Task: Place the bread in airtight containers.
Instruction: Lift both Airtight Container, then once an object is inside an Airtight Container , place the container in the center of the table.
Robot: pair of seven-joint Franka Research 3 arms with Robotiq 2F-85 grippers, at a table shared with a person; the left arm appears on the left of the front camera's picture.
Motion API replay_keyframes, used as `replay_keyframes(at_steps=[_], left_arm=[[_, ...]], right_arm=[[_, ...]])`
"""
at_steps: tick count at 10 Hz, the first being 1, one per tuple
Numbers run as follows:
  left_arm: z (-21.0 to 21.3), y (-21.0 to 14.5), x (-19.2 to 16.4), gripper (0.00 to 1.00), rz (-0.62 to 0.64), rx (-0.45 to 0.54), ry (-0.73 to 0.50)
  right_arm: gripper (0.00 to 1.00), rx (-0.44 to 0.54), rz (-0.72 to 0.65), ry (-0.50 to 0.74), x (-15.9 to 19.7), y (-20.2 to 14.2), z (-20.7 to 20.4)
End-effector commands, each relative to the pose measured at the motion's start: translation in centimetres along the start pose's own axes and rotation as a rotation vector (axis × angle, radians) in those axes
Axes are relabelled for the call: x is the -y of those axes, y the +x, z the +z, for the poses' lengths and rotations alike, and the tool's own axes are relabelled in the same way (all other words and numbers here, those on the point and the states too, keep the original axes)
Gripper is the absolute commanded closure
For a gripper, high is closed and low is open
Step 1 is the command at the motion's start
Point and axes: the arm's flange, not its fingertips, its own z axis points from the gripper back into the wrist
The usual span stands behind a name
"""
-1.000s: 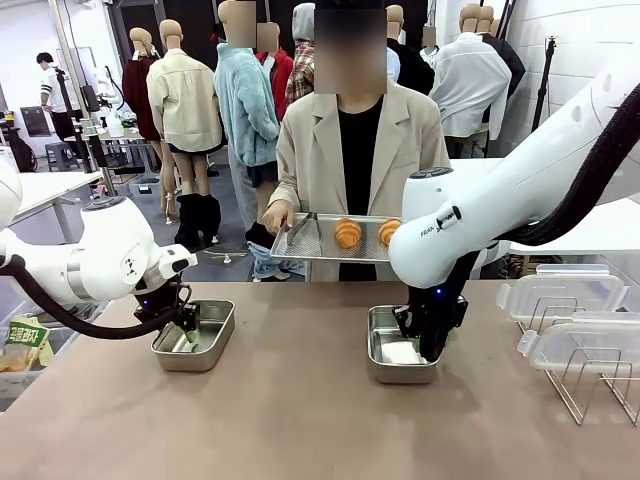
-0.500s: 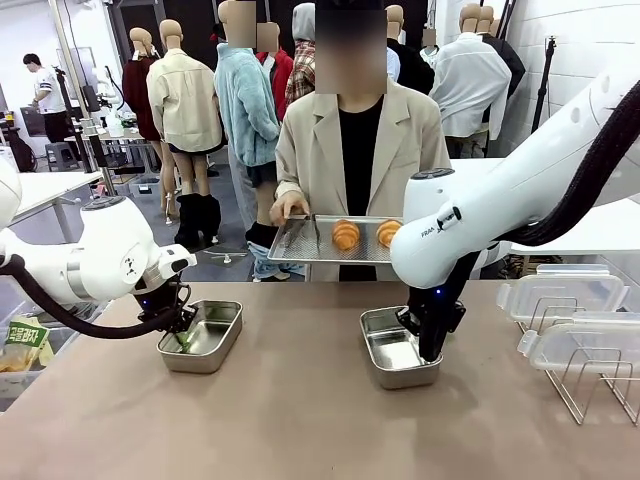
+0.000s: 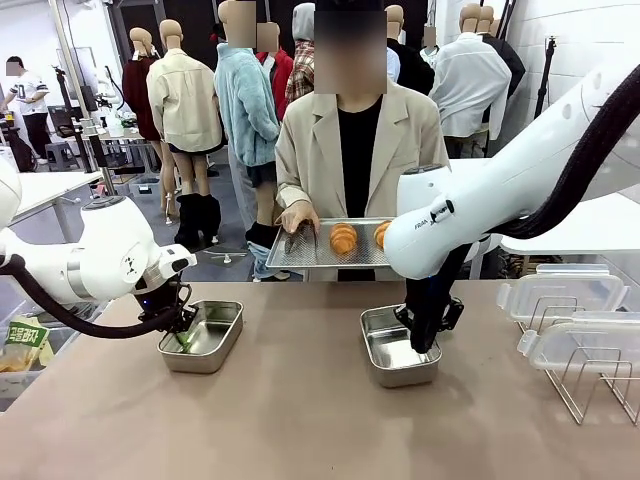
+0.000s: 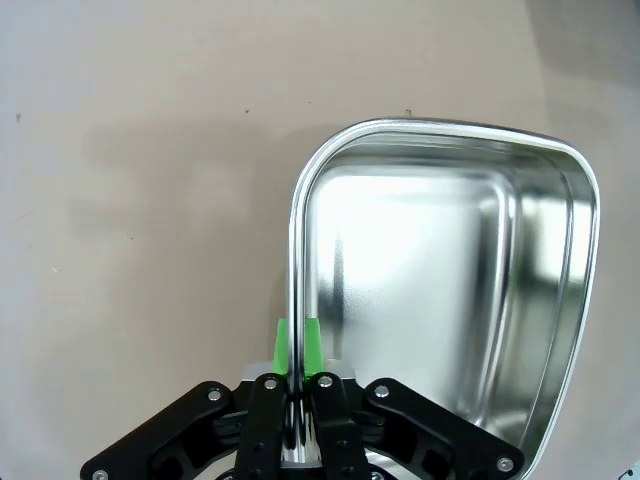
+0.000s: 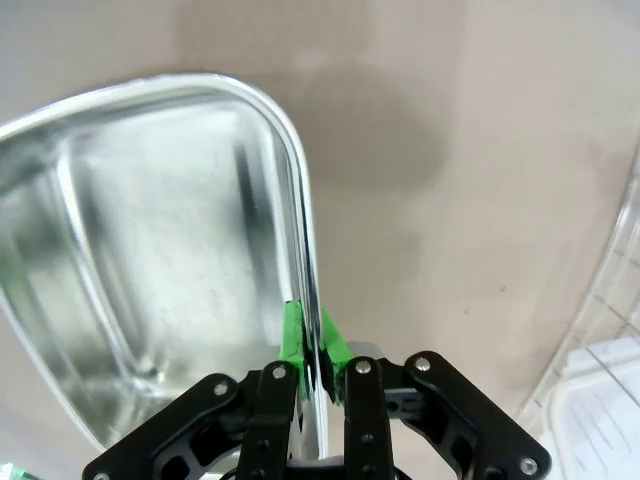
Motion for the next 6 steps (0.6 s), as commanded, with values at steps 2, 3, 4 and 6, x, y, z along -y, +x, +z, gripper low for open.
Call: replay_keyframes(at_steps=[2,3,4,6], left_arm=[[0.01,0.03,-0.01,1.00,-0.005,0.001,0.002],[0.01,0.03,-0.01,1.00,-0.005,0.001,0.002],[0.01,0.03,-0.01,1.00,-0.005,0.001,0.002],[0.01,0.03,-0.01,1.00,-0.005,0.001,0.002]], right_arm=[[1.00,0.032,0.015,0.025,0.35,-0.54,-0.40],[1.00,0.032,0.015,0.025,0.35,-0.54,-0.40],[1.00,0.032,0.015,0.025,0.35,-0.54,-0.40],[1.00,0.032,0.015,0.025,0.35,-0.54,-0.40]])
